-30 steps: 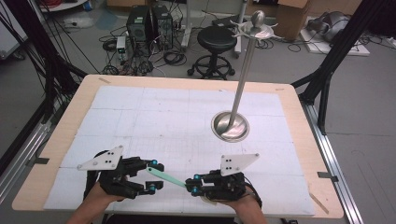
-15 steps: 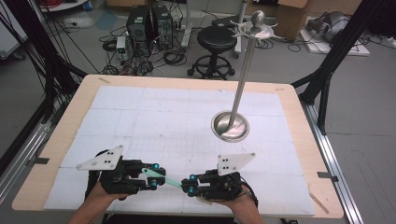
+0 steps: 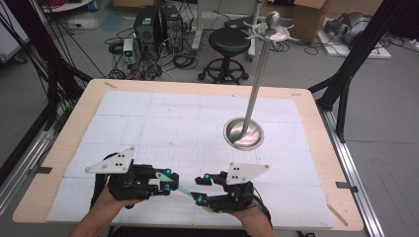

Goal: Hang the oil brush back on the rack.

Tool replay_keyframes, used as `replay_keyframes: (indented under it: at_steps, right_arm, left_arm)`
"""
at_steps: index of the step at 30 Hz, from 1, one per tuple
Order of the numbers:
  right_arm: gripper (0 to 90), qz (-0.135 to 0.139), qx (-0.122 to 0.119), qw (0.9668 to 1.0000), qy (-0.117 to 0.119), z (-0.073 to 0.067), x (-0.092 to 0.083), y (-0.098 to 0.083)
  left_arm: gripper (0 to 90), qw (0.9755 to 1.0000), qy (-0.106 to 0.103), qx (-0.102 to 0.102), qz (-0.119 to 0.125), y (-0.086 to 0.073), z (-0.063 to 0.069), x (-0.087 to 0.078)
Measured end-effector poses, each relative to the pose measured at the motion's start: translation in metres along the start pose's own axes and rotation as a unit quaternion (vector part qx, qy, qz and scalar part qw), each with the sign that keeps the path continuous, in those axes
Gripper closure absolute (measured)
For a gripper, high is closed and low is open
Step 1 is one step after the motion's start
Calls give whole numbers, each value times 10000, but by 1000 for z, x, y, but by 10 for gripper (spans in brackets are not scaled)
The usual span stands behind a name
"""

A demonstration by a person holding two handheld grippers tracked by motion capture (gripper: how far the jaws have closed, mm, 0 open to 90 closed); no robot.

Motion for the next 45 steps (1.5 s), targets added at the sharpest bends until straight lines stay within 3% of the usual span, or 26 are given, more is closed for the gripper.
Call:
replay_keyframes:
  at_steps: [3,12,19,24,27,32,33,36,37,39,42,43,44,45]
  right_arm:
    - [515,-9,-94,9997,-244,-2,-2,4]
    - [536,-362,-433,9974,-450,-12,7,9]
    - [616,-395,-526,9969,-431,-14,15,10]
    - [713,-282,-518,9982,-72,-15,14,12]
    - [791,-173,-545,9983,83,-14,13,11]
    - [806,-81,-578,9979,280,-15,13,11]
    - [809,-92,-550,9975,443,-17,13,10]
    - [810,4,-533,9966,627,-20,12,12]
    - [810,54,-530,9963,677,-20,11,12]
    - [810,120,-512,9956,774,-22,9,13]
    - [810,192,-467,9942,951,-24,9,13]
    - [810,192,-467,9942,951,-24,9,13]
    - [810,276,-422,9925,1116,-24,9,12]
    - [810,308,-402,9920,1160,-23,9,11]
  left_arm:
    - [756,9999,113,6,-86,5,-1,1]
    - [757,9987,441,11,-260,14,-4,5]
    - [757,9990,336,44,-290,19,-2,9]
    - [757,9996,118,79,-225,20,1,10]
    - [756,9997,88,99,-218,20,2,11]
    - [751,9999,3,76,-129,20,3,12]
    - [723,9999,-24,95,-32,22,4,11]
    - [522,9999,-54,24,156,24,4,9]
    - [485,9994,-91,-10,337,26,4,7]
    - [456,9992,-142,-14,375,26,3,5]
    - [462,9971,-540,107,527,26,10,5]
    - [474,9971,-540,107,527,26,10,5]
    - [482,9955,-740,223,546,27,14,6]
    - [489,9955,-740,223,546,27,14,6]
Point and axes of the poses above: each handheld gripper's, and its own axes: x roughly forward along the jaws, y roughly out of its top, z roughly to its right, the point moved 6 cm from there along x, roughly forward along the jaws, and after that the axes turned 8 degrees about -y, right-handed, at the moved point
